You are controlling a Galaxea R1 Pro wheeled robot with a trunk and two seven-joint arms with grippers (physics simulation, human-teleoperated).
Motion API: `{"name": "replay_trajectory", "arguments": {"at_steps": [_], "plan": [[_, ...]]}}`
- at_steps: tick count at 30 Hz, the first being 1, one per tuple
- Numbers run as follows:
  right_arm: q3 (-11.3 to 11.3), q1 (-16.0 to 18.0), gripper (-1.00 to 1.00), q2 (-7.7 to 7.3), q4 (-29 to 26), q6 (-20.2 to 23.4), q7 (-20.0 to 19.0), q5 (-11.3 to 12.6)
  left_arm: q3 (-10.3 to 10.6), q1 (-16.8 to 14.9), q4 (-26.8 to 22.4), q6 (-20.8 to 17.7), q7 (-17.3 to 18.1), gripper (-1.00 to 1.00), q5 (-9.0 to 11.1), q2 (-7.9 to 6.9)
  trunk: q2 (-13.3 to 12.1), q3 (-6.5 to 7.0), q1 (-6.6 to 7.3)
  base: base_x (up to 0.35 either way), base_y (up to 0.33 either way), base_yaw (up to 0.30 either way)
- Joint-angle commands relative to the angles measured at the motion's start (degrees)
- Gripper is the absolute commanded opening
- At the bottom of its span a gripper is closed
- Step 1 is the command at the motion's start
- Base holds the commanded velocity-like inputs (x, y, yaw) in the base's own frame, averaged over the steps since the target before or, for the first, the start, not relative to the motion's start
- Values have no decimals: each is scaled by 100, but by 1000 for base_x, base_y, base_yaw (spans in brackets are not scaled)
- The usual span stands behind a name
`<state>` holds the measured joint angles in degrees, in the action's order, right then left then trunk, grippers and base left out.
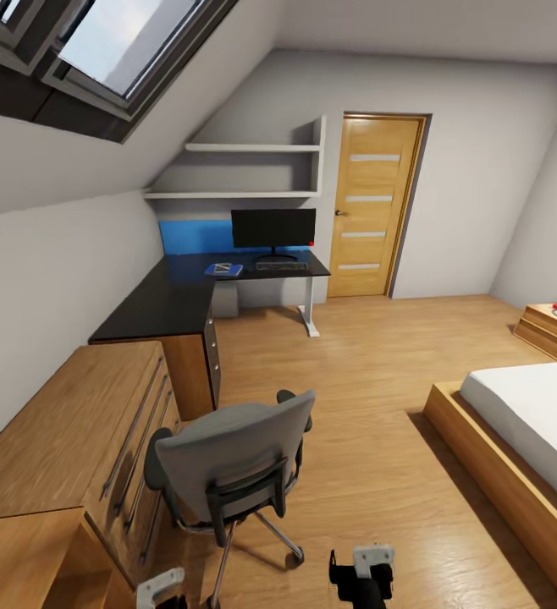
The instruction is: In the bedroom, organize the workspace by keeping the computer under the desk, ensuring the monitor is on the desk, placing the keyboard on the desk next to the monitor, placing the mouse on the desk next to the keyboard, moving the folder from the swivel chair onto the desk next to the mouse, stacking the notebook on top of the folder with the pen on top of the notebook, and positioning the swivel chair next to the desk.
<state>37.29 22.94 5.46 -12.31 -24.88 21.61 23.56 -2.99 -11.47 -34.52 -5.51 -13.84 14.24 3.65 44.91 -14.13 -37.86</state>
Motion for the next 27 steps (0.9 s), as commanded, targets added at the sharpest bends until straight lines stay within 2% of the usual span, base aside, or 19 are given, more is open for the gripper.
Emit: {"name": "replay_trajectory", "arguments": {"at_steps": [1,5,9,12,15,20,27], "plan": [[45,78,100,-5,4,55,25,173,-12,-25,32,-57,-5,100,116,2,49,-28,-23,0,0,0],[51,208,100,-1,76,100,16,459,-8,-75,329,-70,16,100,318,-2,209,-100,-111,0,0,0],[73,262,100,17,280,-174,6,580,-2,-96,626,180,25,100,400,-4,370,-172,-199,0,0,0],[101,277,100,86,612,-507,-145,614,4,-104,906,558,28,100,429,-7,490,-226,-265,0,0,0],[107,279,100,162,794,-658,-394,619,6,-107,1052,745,29,100,439,-15,610,-280,-331,0,0,0],[109,280,100,224,928,-765,-748,627,8,-109,1159,881,30,100,445,-20,811,-369,-441,0,0,0],[107,281,100,249,983,-808,-912,650,15,-110,1215,943,31,100,454,-25,1091,-495,-594,0,0,0]]}}
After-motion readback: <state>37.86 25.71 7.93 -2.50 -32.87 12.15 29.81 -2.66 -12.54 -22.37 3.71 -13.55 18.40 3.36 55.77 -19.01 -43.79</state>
